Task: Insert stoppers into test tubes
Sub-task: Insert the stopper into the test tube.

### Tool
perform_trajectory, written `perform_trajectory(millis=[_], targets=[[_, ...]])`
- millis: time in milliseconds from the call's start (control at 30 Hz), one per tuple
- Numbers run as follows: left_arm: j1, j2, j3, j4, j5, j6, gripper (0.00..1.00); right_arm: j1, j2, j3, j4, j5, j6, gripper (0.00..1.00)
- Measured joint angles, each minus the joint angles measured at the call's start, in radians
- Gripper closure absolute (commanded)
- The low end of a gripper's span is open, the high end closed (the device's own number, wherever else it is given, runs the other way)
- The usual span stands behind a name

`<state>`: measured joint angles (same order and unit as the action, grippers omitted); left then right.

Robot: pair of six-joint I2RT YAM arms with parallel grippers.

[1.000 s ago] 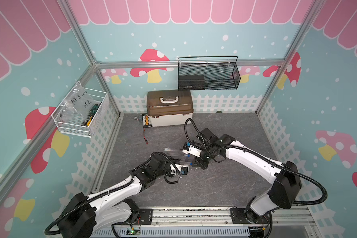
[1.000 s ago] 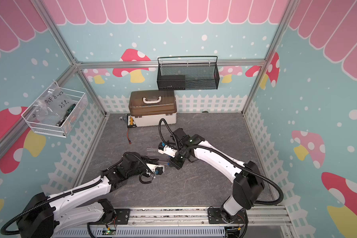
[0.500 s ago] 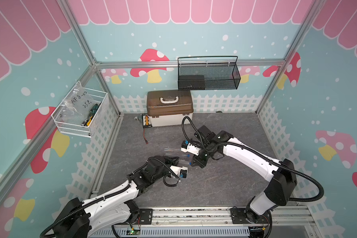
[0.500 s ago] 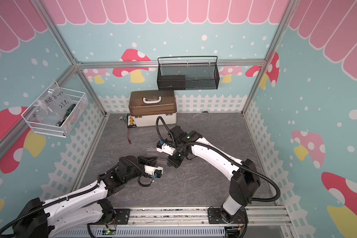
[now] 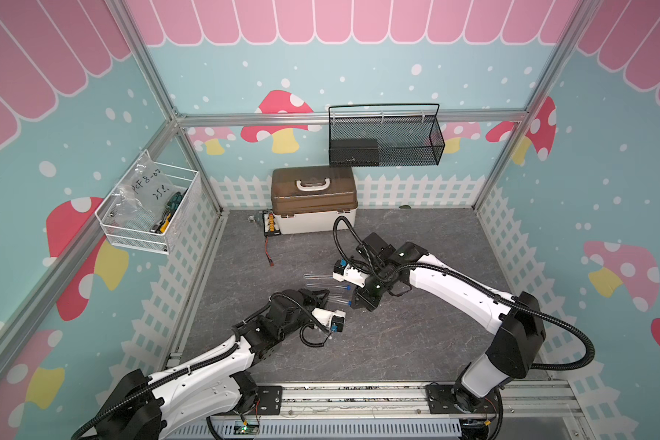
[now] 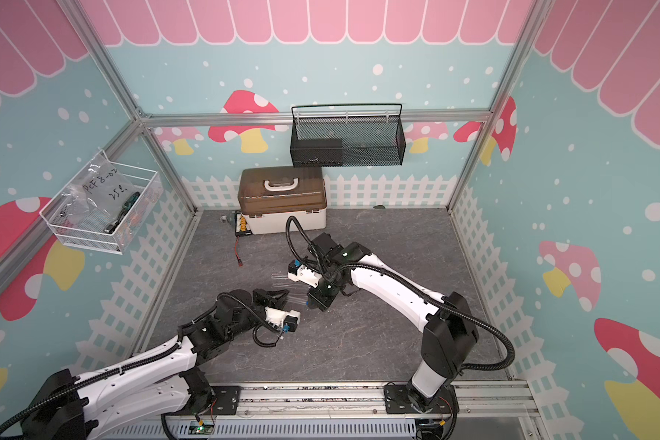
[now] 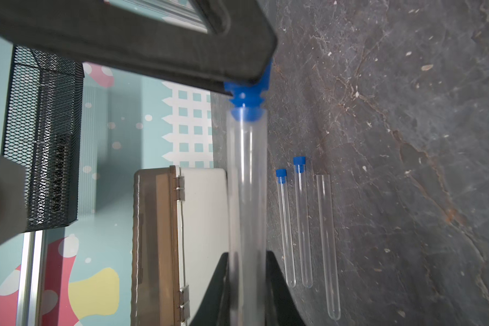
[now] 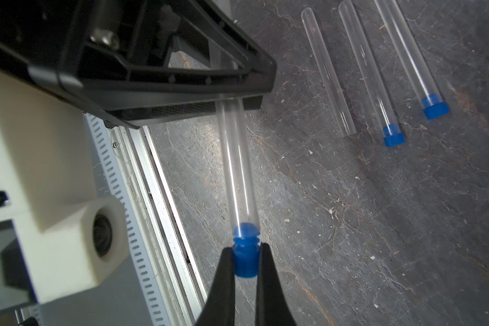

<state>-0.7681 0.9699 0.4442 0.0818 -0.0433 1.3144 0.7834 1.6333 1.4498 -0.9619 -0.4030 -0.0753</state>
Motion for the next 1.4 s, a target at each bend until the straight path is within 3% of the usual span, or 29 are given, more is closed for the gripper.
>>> perform_trajectory(millis=[400, 867, 1233, 1400], targets=[[0.001, 0.018, 0.117, -0.233, 0.108, -0.203, 1.00, 0.050, -0.028, -0.005, -0.003, 0.135, -0.065, 1.00], [0.015, 0.066, 0.185, -0.336, 0.216, -0.248, 1.00, 0.057, -0.113, -0.142, 0.101, 0.135, -0.107, 1.00], [0.045, 0.114, 0.225, -0.370, 0.378, -0.378, 1.00, 0.056, -0.223, -0.256, 0.185, 0.127, -0.127, 1.00], [0.052, 0.119, 0.232, -0.383, 0.402, -0.395, 1.00, 0.055, -0.238, -0.272, 0.204, 0.119, -0.127, 1.00]])
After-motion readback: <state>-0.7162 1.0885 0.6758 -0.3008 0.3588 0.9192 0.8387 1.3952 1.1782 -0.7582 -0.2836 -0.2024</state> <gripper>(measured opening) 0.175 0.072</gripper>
